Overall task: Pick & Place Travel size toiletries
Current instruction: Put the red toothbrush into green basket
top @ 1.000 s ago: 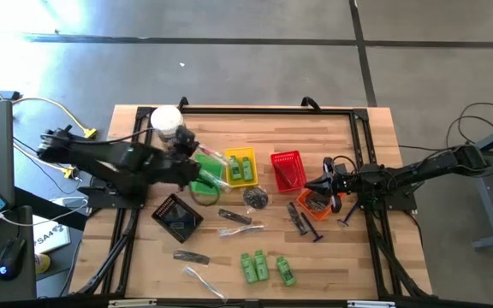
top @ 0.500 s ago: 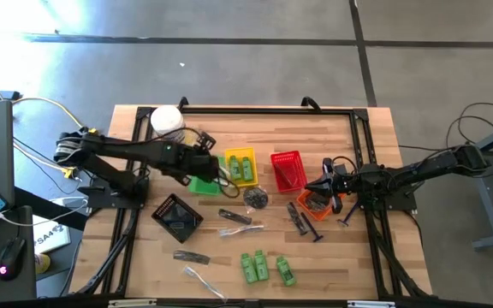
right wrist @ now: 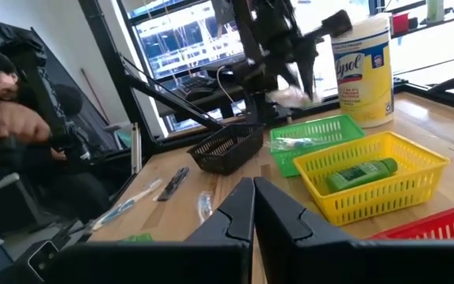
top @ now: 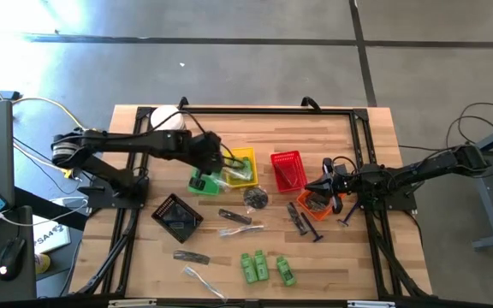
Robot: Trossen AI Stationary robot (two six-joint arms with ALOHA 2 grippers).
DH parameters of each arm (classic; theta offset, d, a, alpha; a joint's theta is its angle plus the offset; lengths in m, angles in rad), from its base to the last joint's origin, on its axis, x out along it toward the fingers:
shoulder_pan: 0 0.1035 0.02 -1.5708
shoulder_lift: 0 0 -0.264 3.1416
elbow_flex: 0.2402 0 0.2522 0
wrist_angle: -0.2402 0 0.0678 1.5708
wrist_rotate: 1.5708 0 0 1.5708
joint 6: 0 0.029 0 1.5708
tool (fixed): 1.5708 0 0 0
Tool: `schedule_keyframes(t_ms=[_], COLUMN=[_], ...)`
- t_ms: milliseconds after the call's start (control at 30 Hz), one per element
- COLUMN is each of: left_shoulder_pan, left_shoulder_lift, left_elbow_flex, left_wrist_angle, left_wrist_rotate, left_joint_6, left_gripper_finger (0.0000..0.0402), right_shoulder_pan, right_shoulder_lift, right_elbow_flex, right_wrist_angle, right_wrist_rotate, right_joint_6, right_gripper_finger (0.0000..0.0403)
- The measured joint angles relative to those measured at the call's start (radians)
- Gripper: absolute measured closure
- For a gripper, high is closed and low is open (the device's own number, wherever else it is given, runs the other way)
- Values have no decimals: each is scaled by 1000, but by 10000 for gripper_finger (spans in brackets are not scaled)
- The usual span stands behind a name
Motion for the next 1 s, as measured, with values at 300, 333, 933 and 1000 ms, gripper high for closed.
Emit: schedule_keyframes(t_ms=[300,333,933,1000], left_shoulder_pan=[109,114,156,183], left_shoulder_lift=[-123,-130,-138,-138], left_elbow_flex=[-337,-346,-500,-541], left_wrist_angle=[458,465,718,768], left_wrist_rotate=[142,143,296,291], left_joint_6=[-41,-40,-81,-103], left_gripper_finger=[386,386,385,385], right_shoulder_pan=[0,0,0,0], right_shoulder_lift=[0,0,0,0], right_elbow_flex=[0,0,0,0], right_wrist_angle=[8,9,24,24], right_wrist_rotate=[-19,-18,-18,-18], right_joint_6=[4,3,-15,-12], right_gripper_finger=[401,401,401,401])
